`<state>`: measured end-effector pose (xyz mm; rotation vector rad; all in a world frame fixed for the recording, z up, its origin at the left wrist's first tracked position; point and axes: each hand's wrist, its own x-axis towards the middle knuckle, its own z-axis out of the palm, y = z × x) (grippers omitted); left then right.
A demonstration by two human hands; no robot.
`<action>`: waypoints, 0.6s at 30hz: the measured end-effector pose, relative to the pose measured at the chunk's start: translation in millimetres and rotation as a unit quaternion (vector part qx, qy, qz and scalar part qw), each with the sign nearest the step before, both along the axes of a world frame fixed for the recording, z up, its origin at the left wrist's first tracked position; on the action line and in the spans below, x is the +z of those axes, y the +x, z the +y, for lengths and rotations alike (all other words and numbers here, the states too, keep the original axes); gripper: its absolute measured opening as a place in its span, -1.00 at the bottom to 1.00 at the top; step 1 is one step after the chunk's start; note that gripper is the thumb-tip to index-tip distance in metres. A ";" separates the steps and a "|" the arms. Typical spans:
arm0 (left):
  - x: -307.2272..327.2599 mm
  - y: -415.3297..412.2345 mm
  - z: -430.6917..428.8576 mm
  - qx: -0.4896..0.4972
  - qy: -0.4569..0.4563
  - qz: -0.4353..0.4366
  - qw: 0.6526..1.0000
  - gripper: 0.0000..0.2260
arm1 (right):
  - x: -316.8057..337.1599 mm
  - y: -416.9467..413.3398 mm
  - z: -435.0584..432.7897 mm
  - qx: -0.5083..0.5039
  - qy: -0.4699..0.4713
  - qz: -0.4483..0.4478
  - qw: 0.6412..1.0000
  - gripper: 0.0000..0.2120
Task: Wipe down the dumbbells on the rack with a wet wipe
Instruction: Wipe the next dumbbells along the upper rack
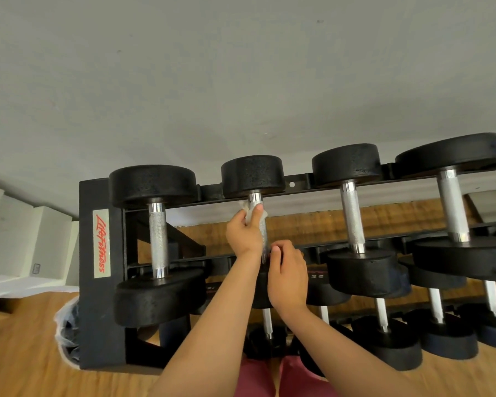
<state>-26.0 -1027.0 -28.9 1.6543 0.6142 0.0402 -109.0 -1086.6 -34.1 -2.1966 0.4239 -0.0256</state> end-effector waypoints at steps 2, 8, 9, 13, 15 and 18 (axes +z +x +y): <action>-1.6 -1.8 1.5 0.033 0.012 -0.014 0.999 -0.83 | 0.1 -0.2 0.5 -0.001 -0.001 0.000 1.000 -0.66; 2.0 4.5 -6.6 0.033 -0.013 -0.013 0.999 -0.84 | -0.9 1.1 0.1 0.005 -0.003 0.005 1.000 -0.74; 3.0 8.2 -8.6 0.020 -0.013 -0.003 1.000 -0.84 | -1.7 1.0 0.2 0.004 -0.004 0.008 1.000 -0.74; 2.2 11.8 -7.4 0.044 -0.026 -0.009 0.999 -0.83 | -3.1 -0.2 0.2 0.000 -0.008 -0.003 1.000 -0.74; 0.2 8.6 -2.4 0.084 -0.018 -0.034 0.996 -0.78 | -2.0 -0.1 0.7 -0.001 -0.005 -0.009 1.000 -0.75; 0.2 8.0 -2.5 0.077 -0.019 -0.039 0.996 -0.78 | -1.7 -0.3 0.6 0.001 -0.005 -0.009 1.000 -0.72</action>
